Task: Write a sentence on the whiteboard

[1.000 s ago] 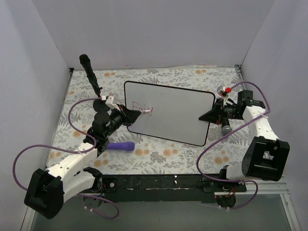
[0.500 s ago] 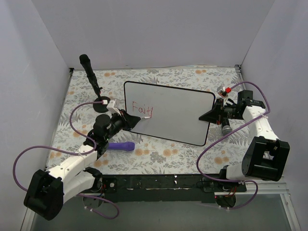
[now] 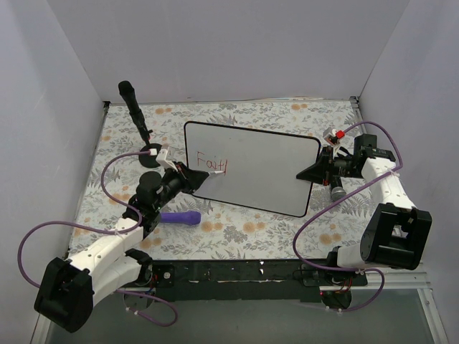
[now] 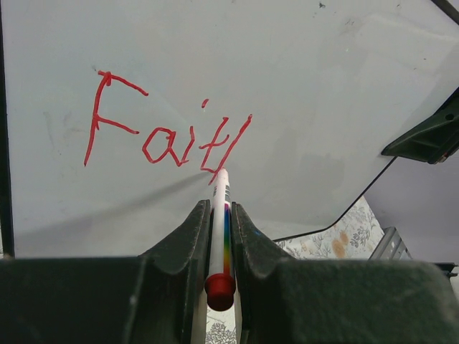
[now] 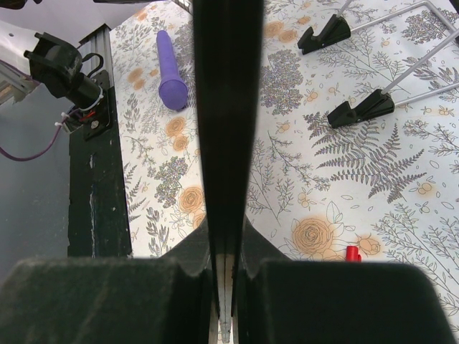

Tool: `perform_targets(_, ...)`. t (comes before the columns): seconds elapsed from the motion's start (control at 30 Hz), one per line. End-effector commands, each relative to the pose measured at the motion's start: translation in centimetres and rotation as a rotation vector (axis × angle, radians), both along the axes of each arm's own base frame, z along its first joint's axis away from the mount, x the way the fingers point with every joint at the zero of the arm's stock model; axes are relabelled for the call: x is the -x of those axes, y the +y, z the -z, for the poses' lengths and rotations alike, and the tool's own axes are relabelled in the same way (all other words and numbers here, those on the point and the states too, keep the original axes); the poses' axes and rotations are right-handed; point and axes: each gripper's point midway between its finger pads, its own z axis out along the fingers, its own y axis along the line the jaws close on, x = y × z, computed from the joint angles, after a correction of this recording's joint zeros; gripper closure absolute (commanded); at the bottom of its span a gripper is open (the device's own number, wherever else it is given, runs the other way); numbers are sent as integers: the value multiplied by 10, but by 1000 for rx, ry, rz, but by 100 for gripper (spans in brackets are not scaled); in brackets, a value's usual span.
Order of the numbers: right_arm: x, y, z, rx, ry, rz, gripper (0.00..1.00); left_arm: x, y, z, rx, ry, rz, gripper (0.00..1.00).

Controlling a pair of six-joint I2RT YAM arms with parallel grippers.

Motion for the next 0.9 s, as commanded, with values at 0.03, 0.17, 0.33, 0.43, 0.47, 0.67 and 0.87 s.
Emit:
perform_targets(0.03, 0, 0, -4, 30, -71, -7, 99, -8, 0, -28, 29, -69, -15, 100)
perform_targets(0.17, -1, -1, -4, 32, -74, -5, 99, -11, -2, -26, 26, -66, -17, 100)
perform_targets(0.33, -1, -1, -4, 33, -75, -5, 99, -13, -3, -25, 26, -66, -15, 100)
perform_targets(0.43, -1, -1, -4, 33, -75, -5, 99, -15, -4, -25, 25, -68, -12, 100)
perform_targets(0.47, -1, 0, -4, 33, -72, -6, 99, -15, -4, -24, 26, -66, -12, 100)
perform_targets(0.67, -1, 0, -4, 33, -75, -6, 99, -17, -8, -30, 36, -79, -2, 100)
perform_targets(0.87, -1, -1, -4, 33, -75, -5, 99, -20, -11, -31, 37, -75, 9, 100)
